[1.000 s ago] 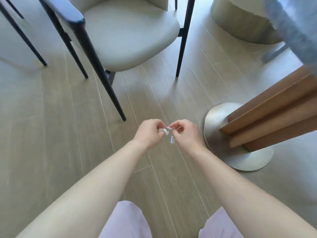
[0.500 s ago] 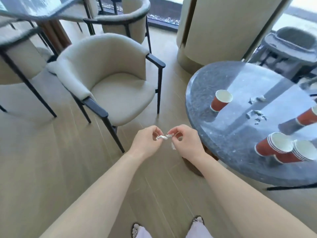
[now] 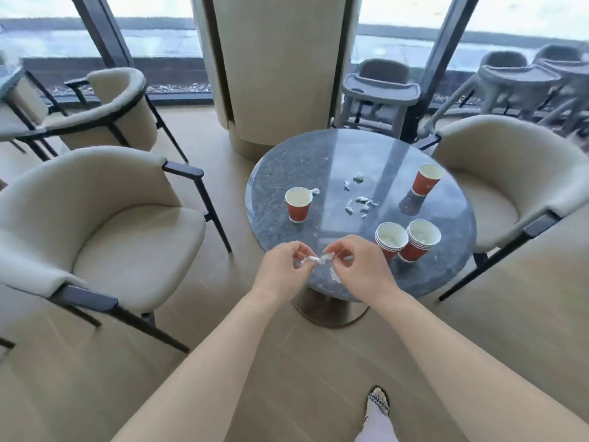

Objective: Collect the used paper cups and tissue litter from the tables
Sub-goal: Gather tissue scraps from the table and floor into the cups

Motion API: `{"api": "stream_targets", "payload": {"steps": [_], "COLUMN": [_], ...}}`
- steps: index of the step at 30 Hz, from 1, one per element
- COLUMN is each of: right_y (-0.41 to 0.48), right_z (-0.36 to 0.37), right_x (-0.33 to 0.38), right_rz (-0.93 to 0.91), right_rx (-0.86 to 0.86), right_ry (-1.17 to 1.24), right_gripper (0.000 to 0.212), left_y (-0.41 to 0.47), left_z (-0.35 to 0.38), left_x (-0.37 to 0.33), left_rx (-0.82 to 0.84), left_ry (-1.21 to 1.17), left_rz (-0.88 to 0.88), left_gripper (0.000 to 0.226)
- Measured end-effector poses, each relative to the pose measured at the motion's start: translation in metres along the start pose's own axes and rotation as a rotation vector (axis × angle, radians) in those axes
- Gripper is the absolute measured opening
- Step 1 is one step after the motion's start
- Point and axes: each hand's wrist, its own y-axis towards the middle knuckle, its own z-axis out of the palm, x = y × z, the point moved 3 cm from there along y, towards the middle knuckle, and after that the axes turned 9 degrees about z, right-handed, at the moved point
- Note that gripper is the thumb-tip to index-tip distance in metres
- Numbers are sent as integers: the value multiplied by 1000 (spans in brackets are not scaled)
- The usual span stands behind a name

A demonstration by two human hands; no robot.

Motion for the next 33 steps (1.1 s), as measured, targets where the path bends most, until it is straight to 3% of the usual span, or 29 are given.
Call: {"api": "stream_targets", "payload": {"steps": [14,21,26,33], "right_y": [106,143,147,142], "right_z": [-137,-142,-139,-135], "right_x": [-153,-214,-238,-249], "right_rz": [98,149,125,-12], "right_rx": [-57,126,224,368], "right_ry": [0,-30,-36,-299], "right_gripper": [20,20,20,23], "left_y": [133,164,166,174], "left_z": [155,202,215,230], "left_x": [-94,-95,-89,-86], "left_rx": [79,147,193,318], "left_ry": [25,126,214,388], "left_rz": [53,-76,-87,-53], "left_gripper": [17,31,17,23]}}
